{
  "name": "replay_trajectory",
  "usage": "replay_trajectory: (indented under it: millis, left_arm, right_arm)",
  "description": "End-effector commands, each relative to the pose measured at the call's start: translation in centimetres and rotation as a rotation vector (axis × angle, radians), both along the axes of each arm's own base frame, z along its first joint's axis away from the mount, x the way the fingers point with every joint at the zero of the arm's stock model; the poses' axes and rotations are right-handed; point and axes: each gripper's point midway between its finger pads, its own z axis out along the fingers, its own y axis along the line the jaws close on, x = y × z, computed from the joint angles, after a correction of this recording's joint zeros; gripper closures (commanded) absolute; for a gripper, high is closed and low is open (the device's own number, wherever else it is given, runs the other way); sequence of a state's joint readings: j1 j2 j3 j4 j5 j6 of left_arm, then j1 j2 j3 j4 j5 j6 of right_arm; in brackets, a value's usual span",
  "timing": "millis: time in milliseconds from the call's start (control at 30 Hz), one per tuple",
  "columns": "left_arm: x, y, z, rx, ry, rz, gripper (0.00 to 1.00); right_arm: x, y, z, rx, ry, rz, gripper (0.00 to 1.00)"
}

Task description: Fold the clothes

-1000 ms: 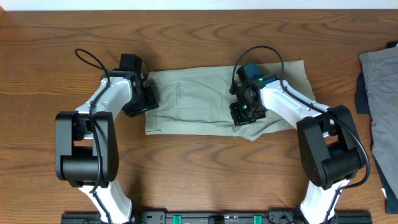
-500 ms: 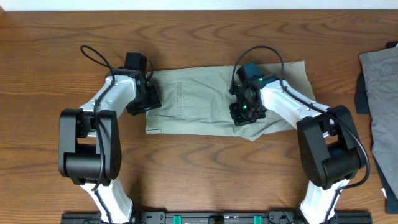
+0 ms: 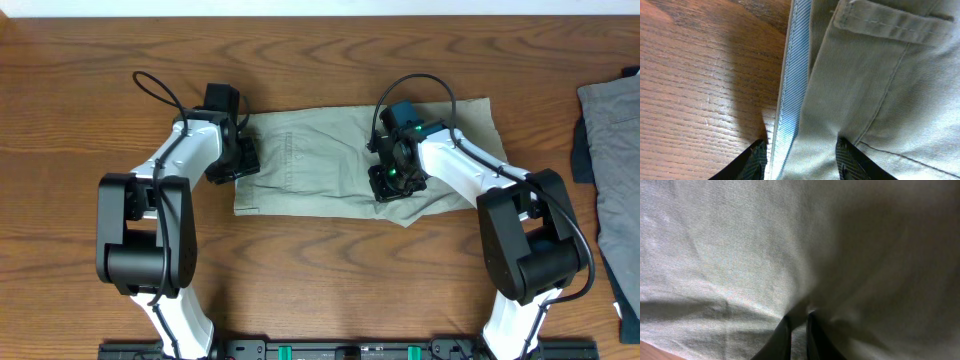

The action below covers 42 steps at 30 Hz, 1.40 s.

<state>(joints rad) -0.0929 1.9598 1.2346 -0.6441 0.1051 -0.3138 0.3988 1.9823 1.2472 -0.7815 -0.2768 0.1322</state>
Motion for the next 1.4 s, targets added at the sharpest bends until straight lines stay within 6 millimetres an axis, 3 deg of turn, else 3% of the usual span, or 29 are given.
replay_trajectory:
  millis: [0,167,400,600,667,833,967,1367]
  left_arm:
    - [-3.6,1.8,-4.2,0.11,0.155,-0.01,0.53]
    - [-3.0,1.9,-3.2,0.109,0.136,-0.029,0.43]
    - [-1.3,1.7,1.2,0.101,0.037,-0.024,0.25]
    - [-0.7,1.7,4.5,0.093,-0.051,-0.019,0.0]
    - [-0.7,1.7,4.9,0.092,-0.062,-0.018,0.02]
    - [-0.8,1.5,4.6,0.081,-0.056,-0.021,0.02]
    - [-0.9,0.2,3.9,0.013,-0.064,-0.082,0.02]
    - [-1.5,-0.1,1.2,0.0,-0.002,-0.097,0.02]
  right_arm:
    - [-1.5,0.0,-2.4,-0.038,0.06,0.02,0.89]
    - [-1.5,0.0,-2.4,-0.038,0.059,0.02,0.88]
    - [-1.5,0.0,-2.4,-0.037,0.058,0.02,0.85]
    - [-1.5,0.0,-2.4,-0.038,0.058,0.02,0.83]
    - [-1.5,0.0,-2.4,-0.037,0.058,0.02,0.83]
    - [-1.4,0.0,-2.4,-0.036,0.055,0.02,0.82]
    - [-1.4,0.0,-2.4,-0.036,0.055,0.02,0.82]
    - [-1.4,0.0,-2.4,-0.036,0.055,0.02,0.82]
